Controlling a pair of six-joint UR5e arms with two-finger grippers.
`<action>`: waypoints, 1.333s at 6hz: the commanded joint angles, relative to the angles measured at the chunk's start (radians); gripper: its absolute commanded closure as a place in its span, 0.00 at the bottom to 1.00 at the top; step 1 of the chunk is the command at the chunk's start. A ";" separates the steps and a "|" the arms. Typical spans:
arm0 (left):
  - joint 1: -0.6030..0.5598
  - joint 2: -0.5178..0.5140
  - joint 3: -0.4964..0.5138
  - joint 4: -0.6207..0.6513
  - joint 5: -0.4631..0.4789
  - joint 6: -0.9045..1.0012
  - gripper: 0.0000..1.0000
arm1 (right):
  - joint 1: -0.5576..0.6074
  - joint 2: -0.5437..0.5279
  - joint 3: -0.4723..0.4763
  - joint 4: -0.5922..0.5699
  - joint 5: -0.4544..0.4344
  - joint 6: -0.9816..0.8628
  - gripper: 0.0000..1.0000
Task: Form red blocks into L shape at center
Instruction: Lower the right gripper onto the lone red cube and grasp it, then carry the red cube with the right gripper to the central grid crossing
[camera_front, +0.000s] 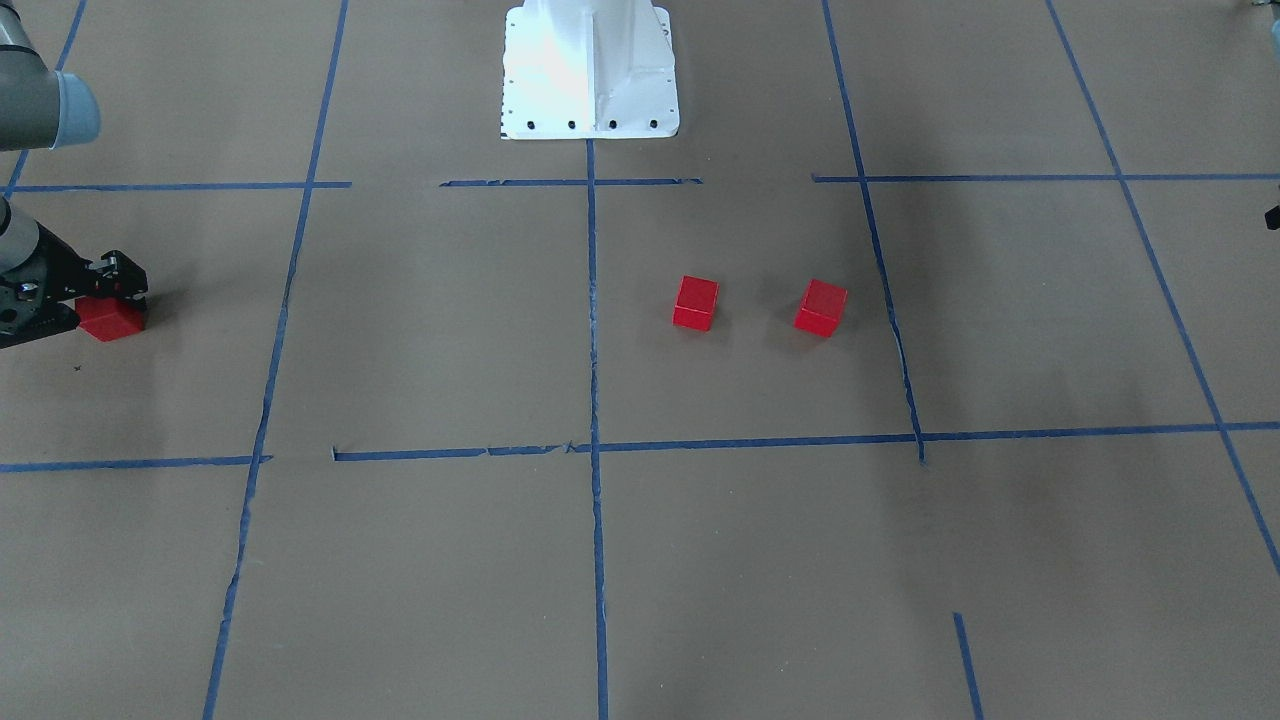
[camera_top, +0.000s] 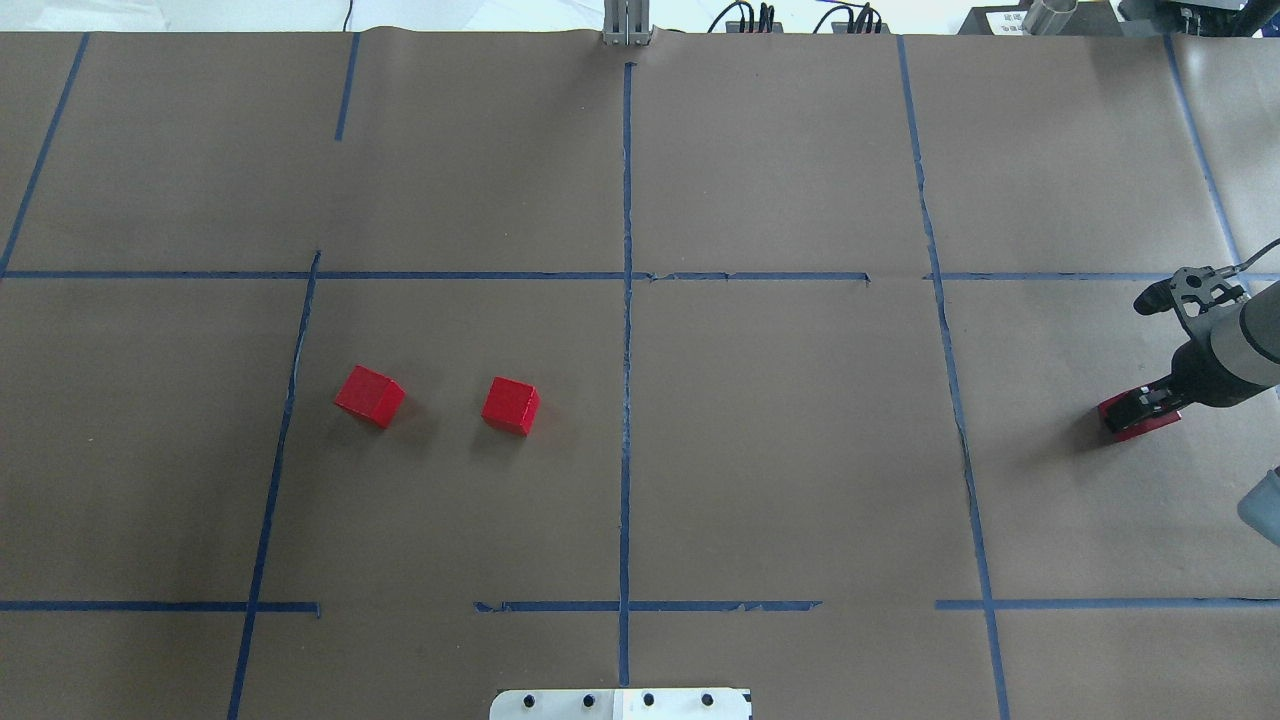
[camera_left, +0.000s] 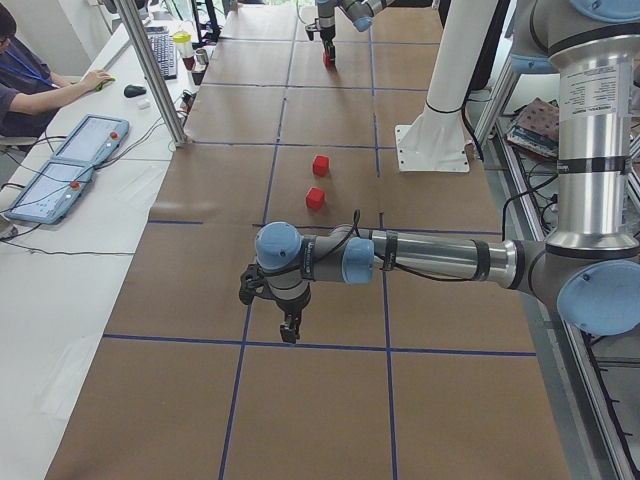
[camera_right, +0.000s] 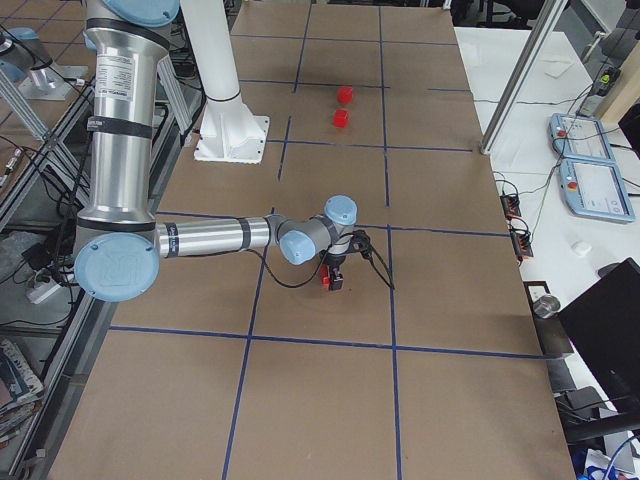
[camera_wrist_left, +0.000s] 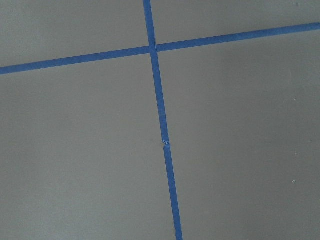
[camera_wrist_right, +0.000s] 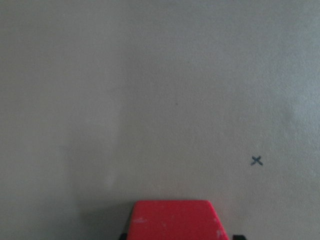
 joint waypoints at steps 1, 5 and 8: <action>0.000 0.000 0.000 0.000 0.000 0.000 0.00 | 0.000 0.003 0.010 -0.001 -0.002 0.000 0.86; 0.000 0.000 0.000 0.000 -0.003 0.000 0.00 | -0.120 0.400 0.141 -0.379 -0.005 0.331 0.86; 0.000 0.000 0.000 0.000 -0.003 0.000 0.00 | -0.312 0.778 -0.113 -0.411 -0.155 0.680 0.86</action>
